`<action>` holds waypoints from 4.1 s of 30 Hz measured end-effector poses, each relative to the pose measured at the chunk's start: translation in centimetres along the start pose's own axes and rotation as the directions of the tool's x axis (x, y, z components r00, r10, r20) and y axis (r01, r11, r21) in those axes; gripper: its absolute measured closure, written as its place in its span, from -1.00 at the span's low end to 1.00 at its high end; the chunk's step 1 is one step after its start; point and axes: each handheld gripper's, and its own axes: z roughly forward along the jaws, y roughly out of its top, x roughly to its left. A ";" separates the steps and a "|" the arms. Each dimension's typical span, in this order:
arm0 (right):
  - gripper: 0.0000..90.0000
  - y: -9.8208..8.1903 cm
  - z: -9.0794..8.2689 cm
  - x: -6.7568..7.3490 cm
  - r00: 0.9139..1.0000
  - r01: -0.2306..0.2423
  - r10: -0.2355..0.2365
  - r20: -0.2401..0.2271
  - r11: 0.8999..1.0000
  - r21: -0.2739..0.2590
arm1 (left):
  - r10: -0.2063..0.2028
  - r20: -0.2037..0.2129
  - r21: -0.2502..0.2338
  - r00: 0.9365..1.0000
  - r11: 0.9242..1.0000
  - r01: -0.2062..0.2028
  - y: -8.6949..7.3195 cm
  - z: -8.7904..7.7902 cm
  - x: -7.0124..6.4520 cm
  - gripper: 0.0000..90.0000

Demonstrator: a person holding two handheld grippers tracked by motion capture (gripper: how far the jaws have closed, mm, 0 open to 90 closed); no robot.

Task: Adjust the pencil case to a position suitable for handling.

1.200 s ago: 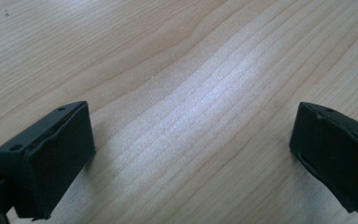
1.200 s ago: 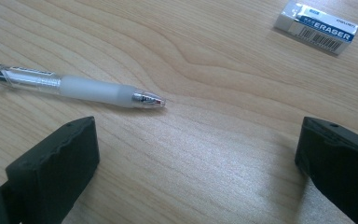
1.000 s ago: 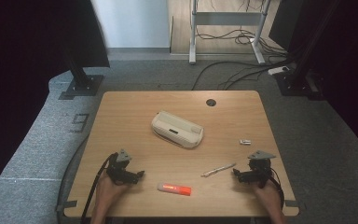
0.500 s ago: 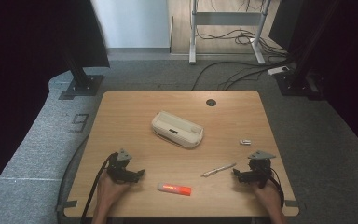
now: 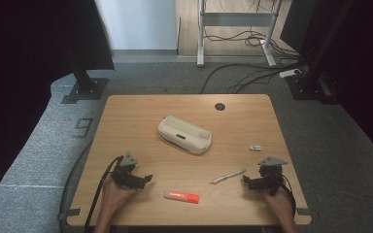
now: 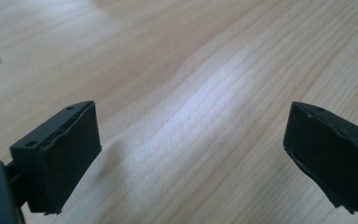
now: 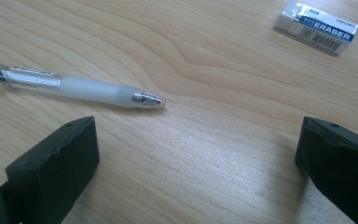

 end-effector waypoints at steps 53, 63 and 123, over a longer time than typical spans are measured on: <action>-1.00 0.0 0.0 0.0 1.000 0.000 0.000 0.000 1.000 0.000 | 0.085 0.154 -0.006 0.984 0.996 -0.085 11.1 4.5 3.4 -0.92; -1.00 0.1 0.1 0.0 1.000 0.003 -0.003 -0.001 1.000 0.001 | 0.095 0.151 0.016 0.984 0.995 -0.098 12.6 5.5 4.1 -0.91; -1.00 0.0 0.1 0.0 1.000 0.002 -0.002 -0.001 1.000 0.001 | 0.133 0.313 0.134 0.940 0.974 -0.183 10.8 7.8 3.4 -0.83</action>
